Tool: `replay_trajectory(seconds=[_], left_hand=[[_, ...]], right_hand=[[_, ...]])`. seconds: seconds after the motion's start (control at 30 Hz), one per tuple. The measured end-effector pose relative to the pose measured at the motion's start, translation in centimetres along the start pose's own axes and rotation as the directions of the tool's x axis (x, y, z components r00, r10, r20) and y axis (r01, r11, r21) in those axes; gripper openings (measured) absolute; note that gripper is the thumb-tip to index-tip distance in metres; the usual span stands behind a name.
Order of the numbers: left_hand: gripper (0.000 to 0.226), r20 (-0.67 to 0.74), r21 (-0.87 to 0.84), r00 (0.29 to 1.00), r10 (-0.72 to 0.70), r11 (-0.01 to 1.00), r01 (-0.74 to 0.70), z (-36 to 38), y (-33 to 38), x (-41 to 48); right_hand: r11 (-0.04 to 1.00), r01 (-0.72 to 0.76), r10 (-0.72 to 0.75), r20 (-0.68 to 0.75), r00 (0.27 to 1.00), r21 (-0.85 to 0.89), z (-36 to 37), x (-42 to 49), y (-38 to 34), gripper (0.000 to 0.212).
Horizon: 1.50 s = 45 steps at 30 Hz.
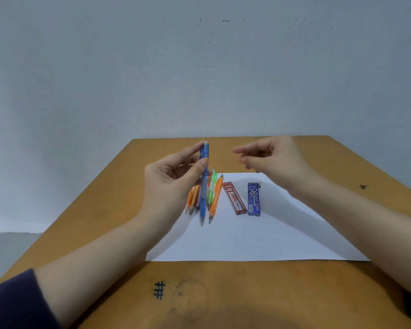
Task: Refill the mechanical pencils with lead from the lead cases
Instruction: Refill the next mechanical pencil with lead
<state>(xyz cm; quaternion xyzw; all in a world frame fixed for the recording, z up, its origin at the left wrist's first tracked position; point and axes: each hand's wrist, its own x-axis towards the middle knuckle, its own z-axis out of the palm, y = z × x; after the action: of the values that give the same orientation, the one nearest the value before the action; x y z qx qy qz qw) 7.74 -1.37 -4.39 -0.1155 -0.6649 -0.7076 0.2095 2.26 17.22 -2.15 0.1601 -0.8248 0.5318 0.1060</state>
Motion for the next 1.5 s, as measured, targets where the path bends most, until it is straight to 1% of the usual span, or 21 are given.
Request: replay_trajectory(seconds=[0.07, 0.17, 0.3, 0.4, 0.5, 0.6, 0.67, 0.8, 0.97, 1.1, 1.13, 1.23, 1.3, 1.4, 1.5], left_hand=[[0.027, -0.025, 0.035, 1.0, 0.014, 0.999, -0.014, -0.1, -0.2, 0.1], [0.027, -0.058, 0.089, 0.997, 0.044, 0.995, -0.039, -0.4, -0.4, 0.3], [0.027, -0.054, 0.124, 0.996, 0.072, 0.99, -0.065, -0.5, -0.5, 0.3], [0.028, -0.034, 0.157, 0.996, 0.088, 0.984, -0.082, -0.5, -0.7, 0.4], [0.029, -0.013, 0.197, 0.994, 0.111, 0.975, -0.107, -0.6, -0.8, 0.5], [0.029, 0.0, 0.214, 0.993, 0.122, 0.969, -0.119, -0.7, -0.9, 0.6], [0.029, 0.011, 0.229, 0.992, 0.128, 0.965, -0.127, -0.7, -1.1, 0.6], [0.029, 0.026, 0.237, 0.991, 0.135, 0.962, -0.137, -0.8, -1.3, 0.7], [0.03, 0.051, 0.259, 0.989, 0.137, 0.955, -0.145, -1.0, -1.6, 0.9], [0.03, 0.111, 0.312, 0.988, 0.107, 0.94, -0.137, -1.1, -1.9, 1.1], [0.03, 0.132, 0.327, 0.986, 0.104, 0.934, -0.142, -1.2, -1.9, 1.1], [0.029, 0.198, 0.353, 0.976, 0.092, 0.922, -0.158, -1.3, -2.0, 1.0], [0.029, 0.241, 0.381, 0.967, 0.078, 0.909, -0.168, -1.3, -2.0, 0.9], [0.032, 0.274, 0.416, 0.958, 0.086, 0.887, -0.199, -1.2, -1.9, 0.8], [0.034, 0.288, 0.447, 0.954, 0.087, 0.868, -0.214, -1.2, -1.8, 0.9]], right_hand=[[0.988, -0.062, 0.071, 0.06, 0.996, -0.143, -0.9, 0.5, 0.2, 0.025], [0.924, -0.119, 0.187, 0.157, 0.97, -0.362, -2.1, 1.0, 0.7, 0.023], [0.824, -0.105, 0.235, 0.167, 0.957, -0.557, -2.5, 1.3, 1.3, 0.026], [0.777, -0.077, 0.228, 0.165, 0.96, -0.625, -2.4, 1.5, 1.8, 0.023], [0.739, -0.057, 0.217, 0.158, 0.963, -0.671, -2.2, 1.5, 2.3, 0.013], [0.741, -0.06, 0.219, 0.156, 0.963, -0.669, -2.1, 1.6, 2.6, 0.003], [0.73, -0.063, 0.228, 0.156, 0.961, -0.681, -2.0, 1.6, 2.7, 0.003], [0.709, -0.066, 0.231, 0.143, 0.962, -0.702, -1.8, 1.7, 2.9, 0.009], [0.714, -0.046, 0.2, 0.14, 0.97, -0.699, -2.0, 1.8, 3.1, 0.006], [0.791, -0.048, 0.142, 0.107, 0.984, -0.61, -2.1, 2.0, 2.9, 0.001], [0.814, -0.047, 0.131, 0.104, 0.986, -0.578, -2.1, 2.0, 2.8, 0.003], [0.907, -0.072, 0.123, 0.098, 0.988, -0.415, -1.9, 1.7, 2.3, 0.014], [0.951, -0.082, 0.115, 0.096, 0.989, -0.298, -1.6, 1.4, 1.8, 0.02], [0.987, -0.086, 0.099, 0.09, 0.991, -0.136, -1.0, 0.9, 1.0, 0.021], [0.996, -0.078, 0.081, 0.082, 0.993, -0.03, -0.4, 0.5, 0.4, 0.02]])
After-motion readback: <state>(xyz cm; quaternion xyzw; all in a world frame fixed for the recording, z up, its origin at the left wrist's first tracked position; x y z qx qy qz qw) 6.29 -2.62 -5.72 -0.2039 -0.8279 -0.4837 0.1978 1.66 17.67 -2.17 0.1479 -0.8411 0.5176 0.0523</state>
